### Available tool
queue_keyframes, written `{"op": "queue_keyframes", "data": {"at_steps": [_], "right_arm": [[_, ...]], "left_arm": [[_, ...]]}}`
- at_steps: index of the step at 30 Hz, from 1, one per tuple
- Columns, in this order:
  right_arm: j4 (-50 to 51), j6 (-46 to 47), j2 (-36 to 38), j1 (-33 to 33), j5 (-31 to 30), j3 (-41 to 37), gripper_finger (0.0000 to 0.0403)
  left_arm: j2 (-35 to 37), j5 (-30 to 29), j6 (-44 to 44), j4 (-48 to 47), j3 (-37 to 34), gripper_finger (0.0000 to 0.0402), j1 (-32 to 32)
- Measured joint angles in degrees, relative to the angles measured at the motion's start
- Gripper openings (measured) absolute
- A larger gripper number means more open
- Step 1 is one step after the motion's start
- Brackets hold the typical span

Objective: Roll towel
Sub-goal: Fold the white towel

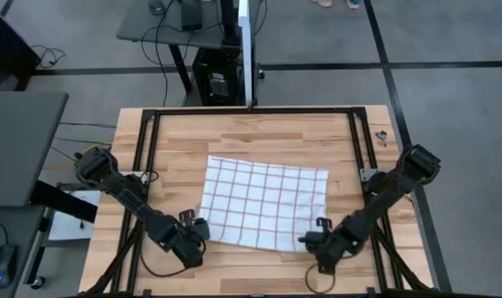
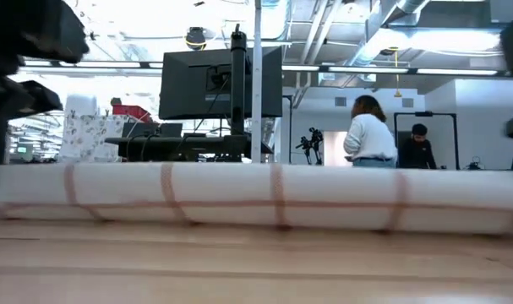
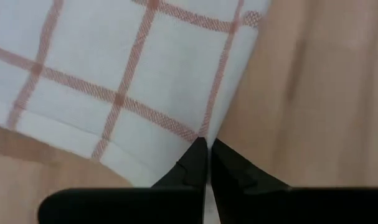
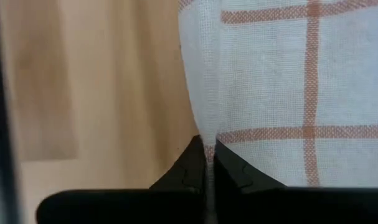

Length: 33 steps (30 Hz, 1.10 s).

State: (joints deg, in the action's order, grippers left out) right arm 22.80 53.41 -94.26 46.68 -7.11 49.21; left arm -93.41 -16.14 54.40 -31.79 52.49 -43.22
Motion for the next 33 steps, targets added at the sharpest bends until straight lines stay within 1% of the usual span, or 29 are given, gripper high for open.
{"op": "queue_keyframes", "data": {"at_steps": [2, 5, 8, 13, 16, 18, 21, 25, 27, 30, 33], "right_arm": [[0.0, 1.7, 0.0, 1.3, -0.5, 0.5, 0.0000], [-2.0, 3.4, 0.0, 2.7, -0.7, 0.8, 0.0000], [-4.0, 5.8, 0.1, 3.7, -0.6, 0.8, 0.0000], [-6.2, 8.3, 0.1, 3.7, 0.5, 0.9, 0.0000], [-7.1, 8.3, 0.1, 3.2, 2.8, 0.9, 0.0000], [-7.8, 8.3, 0.2, 2.3, 6.2, 0.9, 0.0000], [-9.3, 8.3, 0.2, 0.6, 10.7, 0.9, 0.0000], [-12.2, 9.3, 0.2, -1.5, 14.1, 0.9, 0.0000], [-15.6, 10.7, 0.2, -2.4, 15.8, 0.2, 0.0000], [-19.7, 13.0, 1.0, -3.4, 16.6, -1.6, 0.0000], [-20.6, 15.4, 2.9, -3.8, 16.6, -3.4, 0.0000]], "left_arm": [[0.0, 1.1, 0.9, 1.1, 0.0, 0.0000, -0.7], [0.0, 4.4, 1.4, 2.2, 0.3, 0.0000, -0.8], [0.0, 6.1, -0.5, 0.9, 2.1, 0.0000, -0.5], [0.0, 11.1, -2.8, -0.8, 5.2, 0.0000, 1.7], [0.0, 15.6, -4.1, -0.8, 5.6, 0.0000, 3.5], [0.0, 19.7, -5.7, -0.9, 5.6, 0.0000, 5.1], [0.0, 24.1, -10.7, -1.2, 5.6, 0.0000, 8.1], [0.7, 27.0, -20.4, -2.7, 5.6, 0.0000, 12.9], [1.2, 28.8, -25.5, -4.0, 5.6, 0.0000, 15.4], [1.9, 30.1, -32.7, -6.4, 5.6, 0.0000, 19.1], [2.5, 30.5, -37.2, -9.4, 5.6, 0.0000, 22.1]]}}
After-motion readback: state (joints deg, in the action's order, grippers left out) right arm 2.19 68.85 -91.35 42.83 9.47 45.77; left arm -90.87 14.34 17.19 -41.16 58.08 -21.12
